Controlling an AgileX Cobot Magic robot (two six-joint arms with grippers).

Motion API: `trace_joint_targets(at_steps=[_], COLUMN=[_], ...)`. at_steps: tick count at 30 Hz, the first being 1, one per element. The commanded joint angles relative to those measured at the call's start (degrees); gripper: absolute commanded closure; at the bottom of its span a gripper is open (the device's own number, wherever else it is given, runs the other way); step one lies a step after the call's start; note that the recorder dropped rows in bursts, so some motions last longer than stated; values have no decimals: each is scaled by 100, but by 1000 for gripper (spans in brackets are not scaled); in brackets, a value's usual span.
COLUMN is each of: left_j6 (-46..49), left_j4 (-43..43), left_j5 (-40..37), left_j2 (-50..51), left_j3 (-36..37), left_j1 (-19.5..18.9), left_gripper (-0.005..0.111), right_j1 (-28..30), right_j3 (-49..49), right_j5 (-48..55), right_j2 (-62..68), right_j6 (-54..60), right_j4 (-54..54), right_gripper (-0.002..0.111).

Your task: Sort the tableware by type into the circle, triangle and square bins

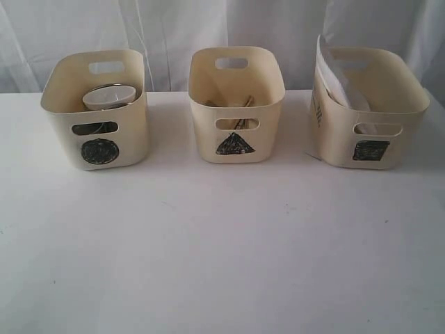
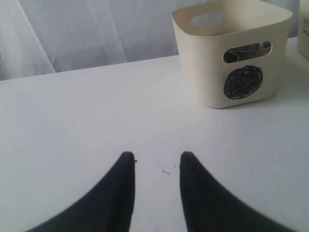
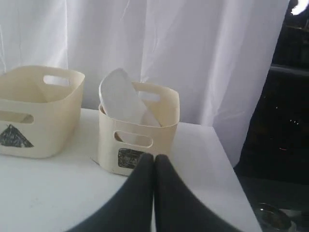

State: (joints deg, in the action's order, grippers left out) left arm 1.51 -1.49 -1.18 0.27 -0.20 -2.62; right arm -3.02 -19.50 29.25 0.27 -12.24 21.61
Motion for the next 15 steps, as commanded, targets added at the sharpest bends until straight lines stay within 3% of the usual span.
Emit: trace_joint_targets(at_steps=[1, 6, 15], left_j6=[3, 3, 3], left_j4=[26, 26, 26], left_j5=[-1, -1, -1], left_j2=[-27, -27, -27], left_j3=[20, 20, 20], left_j1=[-12, -12, -12], left_gripper=[69, 69, 69], right_j1=[14, 14, 14], right_j3=[434, 1092, 1817], right_j5=[-46, -966, -1291], right_j2=[-27, -27, -27], right_j6=[362, 1366, 1368], right_j4=[-430, -1092, -1430], right_gripper=[108, 108, 108])
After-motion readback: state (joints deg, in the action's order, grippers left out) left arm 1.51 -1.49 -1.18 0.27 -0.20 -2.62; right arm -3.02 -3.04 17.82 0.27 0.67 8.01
